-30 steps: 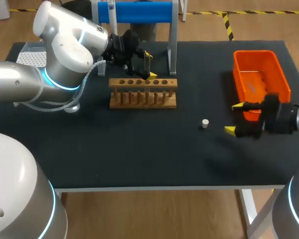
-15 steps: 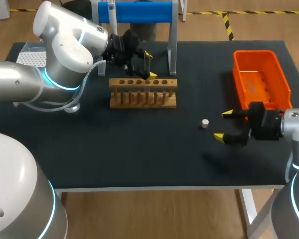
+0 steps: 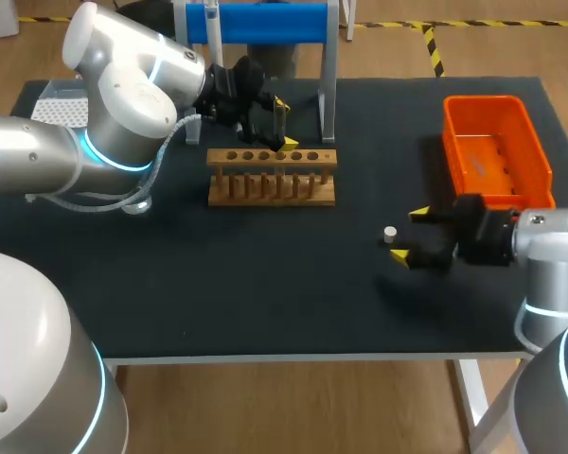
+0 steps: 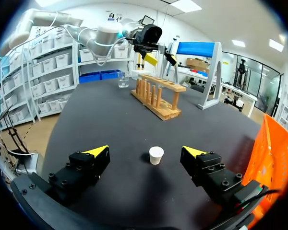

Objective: Invert the test tube, pick up the pipette, mount the tip to pipette, aspirate from beaker and dispense into the tube, eject the tip, return the pipette, and cap with the stopper.

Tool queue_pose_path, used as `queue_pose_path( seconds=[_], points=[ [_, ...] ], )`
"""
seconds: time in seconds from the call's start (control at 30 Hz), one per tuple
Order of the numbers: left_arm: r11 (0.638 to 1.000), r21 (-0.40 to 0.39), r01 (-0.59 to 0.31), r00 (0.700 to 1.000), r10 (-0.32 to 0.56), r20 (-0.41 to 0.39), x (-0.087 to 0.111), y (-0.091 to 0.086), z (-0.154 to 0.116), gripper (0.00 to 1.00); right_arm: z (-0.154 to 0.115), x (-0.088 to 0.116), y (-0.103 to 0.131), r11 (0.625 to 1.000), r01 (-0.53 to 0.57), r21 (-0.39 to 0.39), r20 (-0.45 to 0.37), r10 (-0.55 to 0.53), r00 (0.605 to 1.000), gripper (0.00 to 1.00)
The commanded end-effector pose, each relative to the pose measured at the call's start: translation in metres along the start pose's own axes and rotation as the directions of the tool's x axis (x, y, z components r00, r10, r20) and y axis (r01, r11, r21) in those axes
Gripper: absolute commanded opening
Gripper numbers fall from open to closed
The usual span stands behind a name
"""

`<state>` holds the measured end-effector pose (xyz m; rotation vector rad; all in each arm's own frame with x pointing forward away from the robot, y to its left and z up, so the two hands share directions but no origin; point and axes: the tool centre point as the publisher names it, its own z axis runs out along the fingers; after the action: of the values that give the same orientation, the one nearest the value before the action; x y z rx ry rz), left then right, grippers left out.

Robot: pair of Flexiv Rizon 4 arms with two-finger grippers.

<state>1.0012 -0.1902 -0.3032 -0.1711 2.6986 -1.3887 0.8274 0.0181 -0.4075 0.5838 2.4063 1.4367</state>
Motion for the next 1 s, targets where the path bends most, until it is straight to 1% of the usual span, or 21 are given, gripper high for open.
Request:
queue_pose_path(
  seconds=[0.03,0.5,0.53,0.57,0.6,0.93,1.0],
  points=[
    [1.000,-0.001,0.000,1.000,0.000,-0.003,-0.001,0.000,0.000,1.00,0.012,0.000,-0.004,1.000,-0.002,-0.007,0.019,0.002,1.000,1.00],
    [1.000,-0.001,0.000,1.000,0.000,-0.003,-0.001,0.000,0.000,1.00,0.032,-0.008,0.003,1.000,-0.021,-0.016,0.032,0.022,0.999,0.99],
    [1.000,-0.001,0.000,1.000,0.000,-0.003,-0.001,0.000,0.000,1.00,0.033,-0.008,0.003,1.000,-0.023,-0.015,0.032,0.023,0.999,0.93],
    [1.000,-0.001,0.000,1.000,0.000,-0.003,-0.001,0.000,0.000,1.00,0.033,-0.009,0.003,1.000,-0.025,-0.015,0.033,0.025,0.999,0.78],
    [1.000,-0.001,0.000,1.000,0.000,-0.003,-0.001,0.000,0.000,1.00,0.034,-0.009,0.002,1.000,-0.026,-0.013,0.036,0.027,0.999,0.74],
    [1.000,-0.001,0.000,1.000,0.000,-0.003,-0.001,0.000,0.000,1.00,0.040,-0.014,-0.004,0.999,-0.036,-0.003,0.051,0.036,0.998,0.68],
    [1.000,-0.001,0.000,1.000,0.000,-0.003,-0.001,0.000,0.000,1.00,0.040,-0.014,-0.005,0.999,-0.038,-0.001,0.052,0.038,0.998,0.49]
  ],
)
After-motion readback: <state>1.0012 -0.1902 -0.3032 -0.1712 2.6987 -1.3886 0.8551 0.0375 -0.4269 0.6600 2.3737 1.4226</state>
